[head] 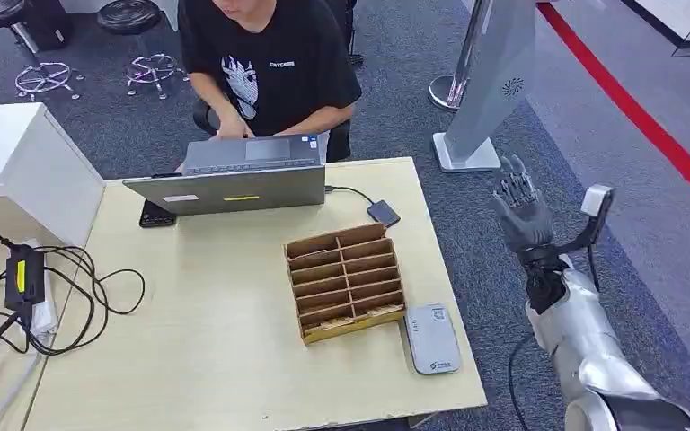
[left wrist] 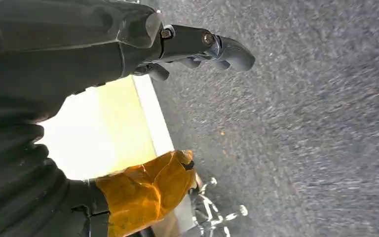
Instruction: Pass the card to the sensor for recognition and then transmit it.
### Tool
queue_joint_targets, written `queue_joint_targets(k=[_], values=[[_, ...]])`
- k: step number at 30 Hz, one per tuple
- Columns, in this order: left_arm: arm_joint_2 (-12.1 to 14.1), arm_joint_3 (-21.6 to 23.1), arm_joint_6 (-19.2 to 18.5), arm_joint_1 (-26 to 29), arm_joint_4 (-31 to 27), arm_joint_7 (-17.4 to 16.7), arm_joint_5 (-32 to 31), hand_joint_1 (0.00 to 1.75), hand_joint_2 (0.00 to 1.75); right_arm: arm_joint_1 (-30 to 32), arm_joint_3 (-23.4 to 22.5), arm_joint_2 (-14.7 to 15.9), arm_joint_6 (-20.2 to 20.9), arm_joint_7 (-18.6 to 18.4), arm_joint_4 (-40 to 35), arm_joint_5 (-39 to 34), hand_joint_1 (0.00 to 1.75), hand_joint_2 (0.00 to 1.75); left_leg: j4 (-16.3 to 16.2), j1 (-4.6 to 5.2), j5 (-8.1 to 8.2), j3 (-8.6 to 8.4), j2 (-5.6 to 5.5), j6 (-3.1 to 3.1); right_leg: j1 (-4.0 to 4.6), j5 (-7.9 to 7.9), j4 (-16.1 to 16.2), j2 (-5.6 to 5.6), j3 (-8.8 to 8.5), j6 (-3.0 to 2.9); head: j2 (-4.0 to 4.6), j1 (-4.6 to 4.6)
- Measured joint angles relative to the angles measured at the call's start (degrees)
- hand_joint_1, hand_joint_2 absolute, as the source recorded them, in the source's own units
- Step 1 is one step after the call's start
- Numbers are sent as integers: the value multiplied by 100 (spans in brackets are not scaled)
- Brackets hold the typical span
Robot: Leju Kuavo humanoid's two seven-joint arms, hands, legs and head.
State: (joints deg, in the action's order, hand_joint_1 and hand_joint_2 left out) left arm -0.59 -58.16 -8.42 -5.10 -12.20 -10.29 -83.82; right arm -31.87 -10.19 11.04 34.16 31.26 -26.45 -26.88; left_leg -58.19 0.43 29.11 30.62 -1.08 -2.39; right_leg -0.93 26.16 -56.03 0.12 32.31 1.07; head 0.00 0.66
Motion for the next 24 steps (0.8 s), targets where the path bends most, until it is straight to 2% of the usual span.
queue_joint_targets(k=[5,12,14,18,22,24], values=[[0,-90,24,32,0,-37,61,0,175,589,-1060,99,-210,-416,377,-517,0,175,3,-2,0,6,-6,0,0,9,-3,4,-1,12,0,-2],[-2,-186,39,16,0,-44,118,0,175,1141,-1835,112,-711,-846,786,-676,0,175,5,-3,0,1,11,0,-1,9,-3,-7,-1,12,0,-2],[-2,-190,42,5,0,-48,118,0,175,1256,-1997,103,-1166,-1093,903,-742,0,175,4,-3,0,0,10,0,0,9,-3,-7,-1,12,0,-4],[-4,-210,53,1,0,-74,116,0,175,1552,-2211,22,-2007,-1339,1109,-630,0,175,5,-2,0,2,10,0,-1,10,-3,-6,-2,12,0,-2],[-7,-227,50,-12,0,-107,92,0,175,1841,-2229,-120,-3041,-1918,1299,-186,0,175,5,-3,0,2,10,0,0,11,-3,-7,-2,12,0,-4],[-7,-230,46,-12,0,-112,81,0,175,1971,-2207,-212,-3327,-2137,1371,2,0,175,6,-3,0,1,10,1,-1,11,-3,-7,-1,12,0,-2]])
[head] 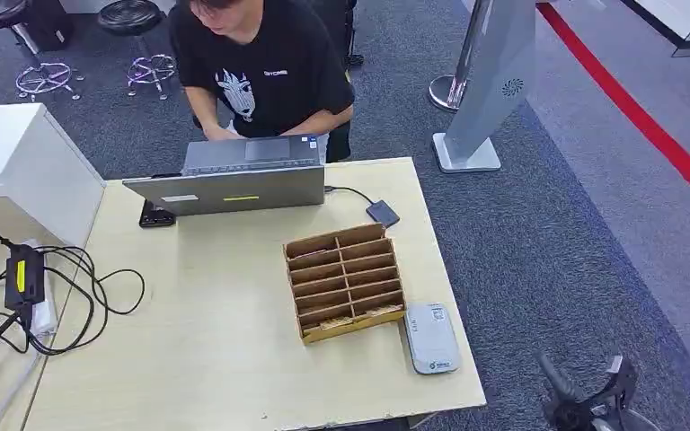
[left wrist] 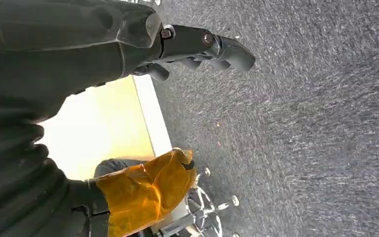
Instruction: Pass the card to the sensor for recognition and then transmit it.
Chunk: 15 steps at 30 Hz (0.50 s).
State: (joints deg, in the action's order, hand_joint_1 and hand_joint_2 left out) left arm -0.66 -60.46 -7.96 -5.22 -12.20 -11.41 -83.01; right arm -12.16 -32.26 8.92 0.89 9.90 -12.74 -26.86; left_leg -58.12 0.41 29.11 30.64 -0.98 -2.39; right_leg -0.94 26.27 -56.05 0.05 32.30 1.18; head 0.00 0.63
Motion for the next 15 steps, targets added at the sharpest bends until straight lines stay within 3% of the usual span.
queue_joint_targets(k=[2,7,15], values=[[0,0,-9,-6,0,0,-17,0,175,117,52,-83,-288,-355,65,135,0,175,1,-1,0,0,0,0,0,1,0,0,0,-1,0,-2],[-5,0,-24,-7,0,0,-48,0,175,332,225,-267,-454,-837,168,444,0,175,2,-1,0,-1,3,0,0,1,-1,-1,-1,-2,0,0],[-4,0,-26,-8,0,0,-48,0,175,387,476,-376,-502,-970,245,594,0,175,1,1,-1,-3,4,0,-1,0,-1,-3,-2,-2,0,-2]])
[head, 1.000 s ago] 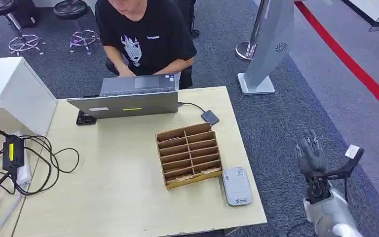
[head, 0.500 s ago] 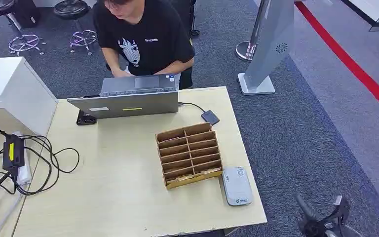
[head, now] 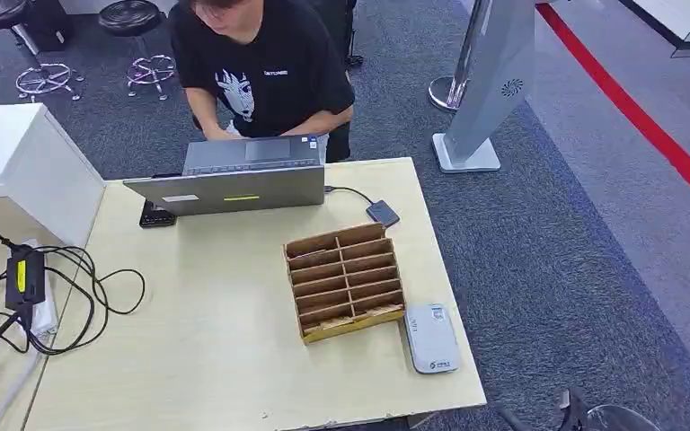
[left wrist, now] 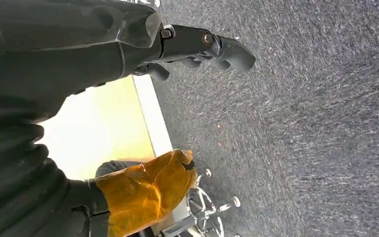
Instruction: Pass the card to the sensor for recognition and then transmit it.
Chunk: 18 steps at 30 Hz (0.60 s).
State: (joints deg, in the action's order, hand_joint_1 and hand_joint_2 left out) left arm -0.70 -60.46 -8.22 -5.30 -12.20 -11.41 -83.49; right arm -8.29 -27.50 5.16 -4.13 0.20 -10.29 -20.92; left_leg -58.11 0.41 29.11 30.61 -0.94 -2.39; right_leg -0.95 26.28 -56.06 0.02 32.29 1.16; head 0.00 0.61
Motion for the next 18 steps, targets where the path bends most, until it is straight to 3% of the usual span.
queue_joint_targets(k=[14,18], values=[[0,0,-2,-3,0,0,-2,0,175,2,81,-42,-15,-4,24,23,0,175,0,0,0,-1,0,0,0,0,0,-1,0,0,0,2],[0,0,-17,-4,0,0,-92,0,175,9,394,-42,-96,-263,37,847,0,175,0,0,0,-1,1,0,0,0,0,-3,0,0,0,0]])
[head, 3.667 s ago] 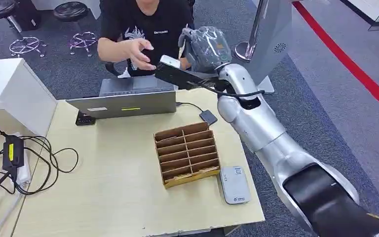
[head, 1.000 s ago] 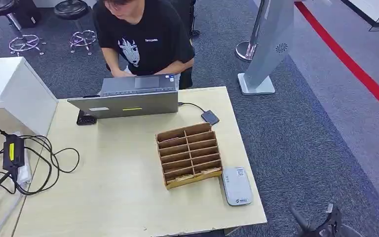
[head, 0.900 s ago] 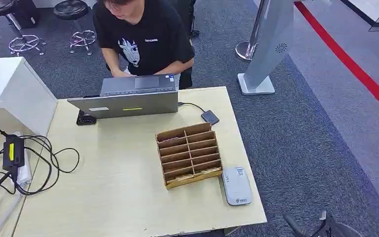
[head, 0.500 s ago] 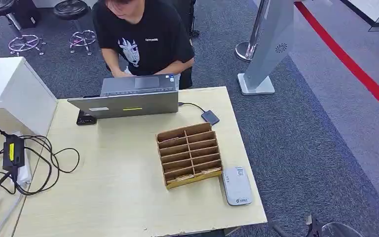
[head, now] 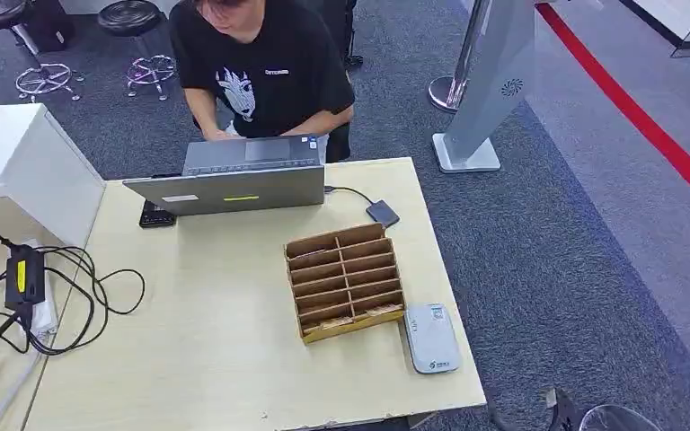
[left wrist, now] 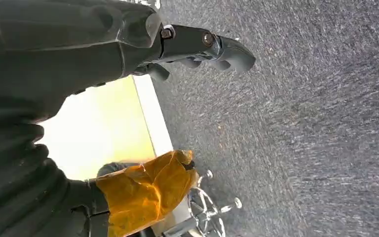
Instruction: Pass the card to the sensor for recognition and then transmit it.
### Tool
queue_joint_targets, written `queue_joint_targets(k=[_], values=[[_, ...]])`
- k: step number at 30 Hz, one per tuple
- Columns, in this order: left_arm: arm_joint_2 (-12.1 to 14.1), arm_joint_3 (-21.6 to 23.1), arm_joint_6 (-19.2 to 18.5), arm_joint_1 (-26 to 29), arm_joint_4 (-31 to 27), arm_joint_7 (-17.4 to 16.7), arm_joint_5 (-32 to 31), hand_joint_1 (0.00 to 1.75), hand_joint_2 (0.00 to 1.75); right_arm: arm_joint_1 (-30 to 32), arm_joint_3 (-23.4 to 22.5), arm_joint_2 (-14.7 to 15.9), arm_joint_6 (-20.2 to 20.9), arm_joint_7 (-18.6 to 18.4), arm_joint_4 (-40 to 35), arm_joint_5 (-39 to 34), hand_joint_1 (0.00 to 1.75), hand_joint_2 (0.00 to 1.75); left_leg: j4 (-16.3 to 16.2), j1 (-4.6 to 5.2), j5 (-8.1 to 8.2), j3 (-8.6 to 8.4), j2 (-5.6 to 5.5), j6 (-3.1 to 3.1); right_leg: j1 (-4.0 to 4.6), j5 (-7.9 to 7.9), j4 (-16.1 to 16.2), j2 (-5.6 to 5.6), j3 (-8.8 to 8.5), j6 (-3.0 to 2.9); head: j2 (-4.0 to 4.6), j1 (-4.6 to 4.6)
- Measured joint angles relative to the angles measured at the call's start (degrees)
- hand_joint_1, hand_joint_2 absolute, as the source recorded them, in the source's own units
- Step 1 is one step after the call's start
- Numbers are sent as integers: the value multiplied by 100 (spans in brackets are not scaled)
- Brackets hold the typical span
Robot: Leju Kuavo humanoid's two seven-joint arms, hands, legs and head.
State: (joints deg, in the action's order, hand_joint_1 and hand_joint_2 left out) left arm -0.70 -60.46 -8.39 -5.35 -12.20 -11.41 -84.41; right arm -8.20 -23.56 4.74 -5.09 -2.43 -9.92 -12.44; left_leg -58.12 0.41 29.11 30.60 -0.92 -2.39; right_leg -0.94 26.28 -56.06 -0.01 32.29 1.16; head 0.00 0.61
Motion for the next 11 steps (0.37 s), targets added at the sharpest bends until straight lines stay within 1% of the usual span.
queue_joint_targets(k=[2,4,6,8,11], values=[[-2,2,-2,-4,0,11,-70,0,175,0,407,-2,57,-177,11,734,0,175,0,0,0,0,1,0,0,0,0,-1,0,0,0,2],[-2,9,-18,-13,0,22,-135,0,175,-6,916,-20,324,-282,11,1407,0,175,0,-1,0,0,1,0,1,0,0,-1,0,0,0,0],[-2,35,-57,-24,0,37,-179,0,175,-17,1446,-48,568,-331,11,1881,0,175,0,-1,0,0,1,0,1,0,0,-1,0,0,0,2],[-4,52,-68,-33,0,37,-214,0,175,-22,1847,-90,612,-378,11,2096,0,175,0,-1,0,-1,0,0,1,0,0,0,0,0,0,2],[-7,52,-68,-39,0,35,-218,0,175,-8,2209,-105,551,-474,13,2171,0,175,0,-1,0,-1,1,0,1,0,0,-2,0,0,0,0]])
